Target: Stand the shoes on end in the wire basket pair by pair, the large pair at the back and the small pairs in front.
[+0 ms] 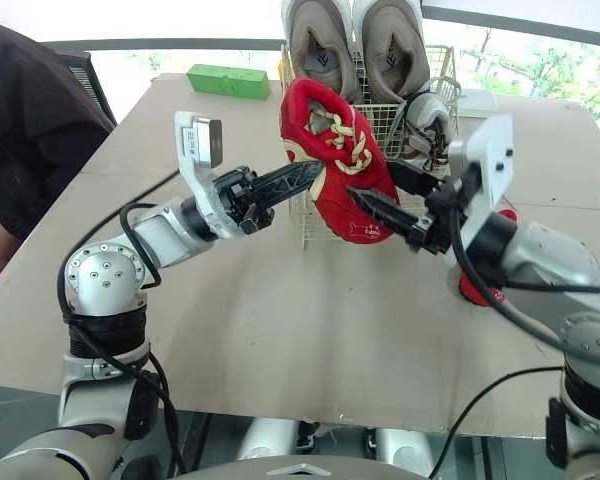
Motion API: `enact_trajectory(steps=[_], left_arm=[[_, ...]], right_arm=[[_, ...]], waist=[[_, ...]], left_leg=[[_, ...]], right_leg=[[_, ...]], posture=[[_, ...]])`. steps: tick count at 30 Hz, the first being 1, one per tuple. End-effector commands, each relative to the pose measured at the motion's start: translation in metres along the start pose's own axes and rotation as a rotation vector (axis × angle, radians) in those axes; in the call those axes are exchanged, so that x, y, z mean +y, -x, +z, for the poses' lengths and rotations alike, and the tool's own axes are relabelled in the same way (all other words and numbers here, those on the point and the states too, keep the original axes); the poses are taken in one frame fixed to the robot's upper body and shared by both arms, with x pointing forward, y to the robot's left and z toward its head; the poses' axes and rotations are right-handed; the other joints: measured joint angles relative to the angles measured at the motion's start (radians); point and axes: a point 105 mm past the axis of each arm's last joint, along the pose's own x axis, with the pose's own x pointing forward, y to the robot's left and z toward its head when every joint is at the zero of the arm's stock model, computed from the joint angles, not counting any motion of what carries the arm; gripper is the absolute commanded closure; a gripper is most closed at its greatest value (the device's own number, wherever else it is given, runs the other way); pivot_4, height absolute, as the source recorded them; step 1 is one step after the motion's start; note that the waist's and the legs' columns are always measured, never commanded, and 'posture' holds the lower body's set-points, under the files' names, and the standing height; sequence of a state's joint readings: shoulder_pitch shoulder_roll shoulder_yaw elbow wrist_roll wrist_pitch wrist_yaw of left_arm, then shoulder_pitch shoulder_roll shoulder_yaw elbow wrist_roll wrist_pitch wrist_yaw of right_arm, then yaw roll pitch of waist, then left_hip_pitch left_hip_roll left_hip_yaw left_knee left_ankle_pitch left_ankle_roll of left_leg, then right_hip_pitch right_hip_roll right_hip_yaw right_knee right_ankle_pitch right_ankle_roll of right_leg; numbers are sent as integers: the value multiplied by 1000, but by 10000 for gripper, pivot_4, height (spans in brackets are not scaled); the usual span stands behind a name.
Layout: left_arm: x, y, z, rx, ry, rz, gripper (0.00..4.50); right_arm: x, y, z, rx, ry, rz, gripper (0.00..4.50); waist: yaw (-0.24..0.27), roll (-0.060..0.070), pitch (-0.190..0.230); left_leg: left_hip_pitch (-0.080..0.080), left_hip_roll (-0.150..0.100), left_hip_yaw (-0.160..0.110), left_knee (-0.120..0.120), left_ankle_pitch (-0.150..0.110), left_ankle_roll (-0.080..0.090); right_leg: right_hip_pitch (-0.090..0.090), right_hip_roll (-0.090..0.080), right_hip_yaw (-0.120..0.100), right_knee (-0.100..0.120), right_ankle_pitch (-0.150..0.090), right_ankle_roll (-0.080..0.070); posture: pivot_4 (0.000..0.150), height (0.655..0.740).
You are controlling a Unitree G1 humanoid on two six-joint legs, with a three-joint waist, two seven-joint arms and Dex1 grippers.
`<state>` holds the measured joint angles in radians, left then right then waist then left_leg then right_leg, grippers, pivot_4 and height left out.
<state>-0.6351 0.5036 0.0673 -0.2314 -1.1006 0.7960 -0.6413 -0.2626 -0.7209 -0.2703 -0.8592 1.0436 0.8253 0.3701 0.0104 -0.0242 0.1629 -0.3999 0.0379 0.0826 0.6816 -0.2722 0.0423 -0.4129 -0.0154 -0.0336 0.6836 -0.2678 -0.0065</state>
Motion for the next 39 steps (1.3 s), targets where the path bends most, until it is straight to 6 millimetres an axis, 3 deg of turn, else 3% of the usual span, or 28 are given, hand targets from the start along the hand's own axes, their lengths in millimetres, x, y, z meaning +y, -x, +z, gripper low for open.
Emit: enact_trajectory(steps=[1,5,11,18,21,22,27,28,32,36,39], left_arm=[[3,-4,27,-54,-254,-22,40790],[10,-8,32,3,-473,-51,40790],[33,-7,14,101,-665,-41,40790],[51,-1,-37,212,-675,-69,40790],[56,0,-42,201,-603,-59,40790],[57,2,-43,214,-618,-65,30755],[63,7,-32,219,-676,-28,8564],[64,9,-31,224,-679,-23,1286],[60,20,-14,183,-632,17,515],[44,32,5,122,-571,36,515],[21,39,11,95,-468,-29,515]], right_arm=[[19,23,4,-1,145,59,1514],[19,49,-3,41,138,12,700],[18,65,-9,101,146,-20,700],[18,67,-9,96,150,-43,700],[19,66,-9,93,147,-41,700],[19,66,-9,94,146,-40,0],[18,67,-11,100,140,-46,0],[17,67,-12,103,137,-49,0],[6,72,-24,157,105,-128,0],[-35,88,-51,281,27,-344,0],[-62,107,-70,395,-24,-499,0]], waist=[[4,0,0],[4,0,0],[1,0,0],[4,0,0],[4,0,0],[4,0,0],[3,0,0],[2,0,0],[-1,0,0],[-1,0,0],[2,0,0]], left_leg=[[-1,0,0,-1,0,0],[-1,0,0,-1,0,0],[1,1,0,-1,0,0],[0,0,0,-1,-1,1],[0,1,0,-1,-1,1],[0,1,0,-1,-1,1],[1,1,0,-1,-1,1],[1,1,0,-1,-1,1],[2,1,0,-1,-1,1],[1,1,0,-1,0,1],[1,1,0,0,-1,1]], right_leg=[[0,0,0,-2,0,0],[1,-1,0,-5,0,0],[2,0,0,-4,0,0],[2,0,0,-4,0,0],[2,0,0,-4,0,0],[2,0,0,-4,0,1],[2,0,0,-4,0,1],[2,0,0,-4,0,1],[3,0,0,-4,0,1],[3,0,0,-4,0,1],[2,-1,0,-4,0,1]], posture=[[1500,7400],[1500,7400],[1500,7400],[1500,7400],[1500,7400],[1500,7400],[1500,7400],[1500,7400],[1500,7400],[1500,7400],[1500,7400]])
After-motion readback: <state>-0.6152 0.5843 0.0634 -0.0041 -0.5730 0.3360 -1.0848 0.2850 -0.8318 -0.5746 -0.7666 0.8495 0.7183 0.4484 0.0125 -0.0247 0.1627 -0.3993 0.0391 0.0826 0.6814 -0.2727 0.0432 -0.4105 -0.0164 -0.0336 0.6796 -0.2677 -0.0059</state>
